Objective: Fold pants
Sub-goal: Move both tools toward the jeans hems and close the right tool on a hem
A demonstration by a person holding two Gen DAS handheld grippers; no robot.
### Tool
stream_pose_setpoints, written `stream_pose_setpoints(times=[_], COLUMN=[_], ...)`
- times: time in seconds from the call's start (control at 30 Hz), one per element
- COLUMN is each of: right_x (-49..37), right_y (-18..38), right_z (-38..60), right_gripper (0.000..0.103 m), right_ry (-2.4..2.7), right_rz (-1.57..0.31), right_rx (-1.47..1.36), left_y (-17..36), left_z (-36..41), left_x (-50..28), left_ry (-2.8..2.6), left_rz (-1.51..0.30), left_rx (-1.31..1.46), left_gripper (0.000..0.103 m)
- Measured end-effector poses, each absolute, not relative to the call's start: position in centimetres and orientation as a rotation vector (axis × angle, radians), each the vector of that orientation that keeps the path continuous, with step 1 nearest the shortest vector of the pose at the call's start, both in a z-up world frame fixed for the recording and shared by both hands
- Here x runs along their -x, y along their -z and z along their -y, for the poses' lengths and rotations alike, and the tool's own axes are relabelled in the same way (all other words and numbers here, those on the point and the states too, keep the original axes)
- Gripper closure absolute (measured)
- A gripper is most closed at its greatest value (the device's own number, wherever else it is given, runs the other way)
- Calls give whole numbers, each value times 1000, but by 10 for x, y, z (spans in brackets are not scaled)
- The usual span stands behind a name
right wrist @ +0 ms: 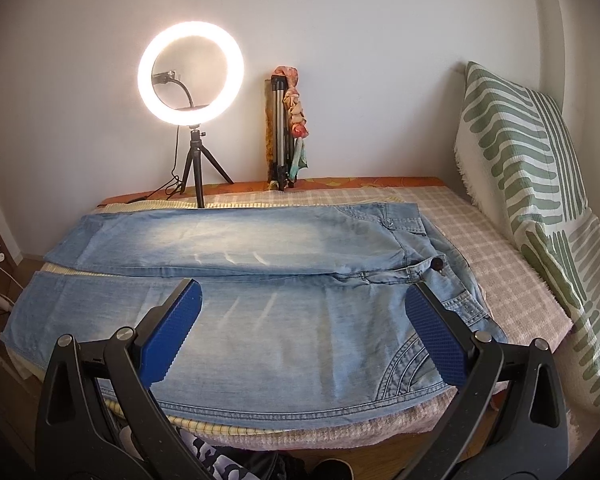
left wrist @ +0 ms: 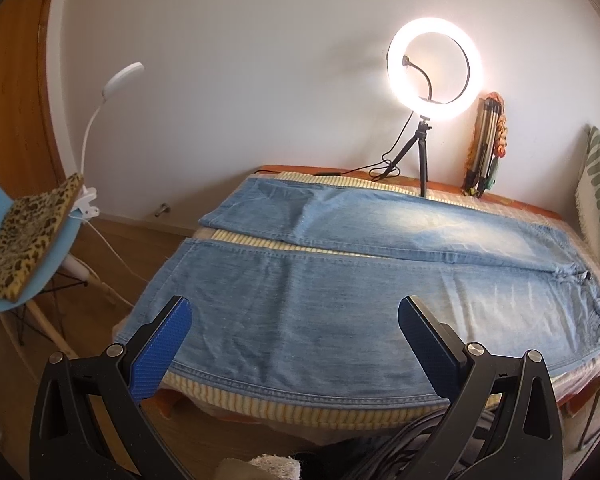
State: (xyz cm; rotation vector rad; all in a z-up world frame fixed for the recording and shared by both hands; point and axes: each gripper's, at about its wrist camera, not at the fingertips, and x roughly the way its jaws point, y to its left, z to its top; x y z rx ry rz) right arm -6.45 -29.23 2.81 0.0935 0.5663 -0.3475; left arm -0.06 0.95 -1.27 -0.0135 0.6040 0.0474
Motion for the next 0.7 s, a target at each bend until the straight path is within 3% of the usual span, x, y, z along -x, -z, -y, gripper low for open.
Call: stream_pose_setpoints(times=[0.47,0.7], right_x=[16,-61], right_y=[-42,-45], right_z=[302,311], right_gripper=[0,0], right_ry=[203,16], right_rz=[-523,-582], right_rx=[75,87], left_y=[7,1], left_z=[-49,-45], left_x=[-50,-105], left_ry=[-43,3], left_rz=[-622,-671], left_rx=[-39,-77], left_gripper=[3,16])
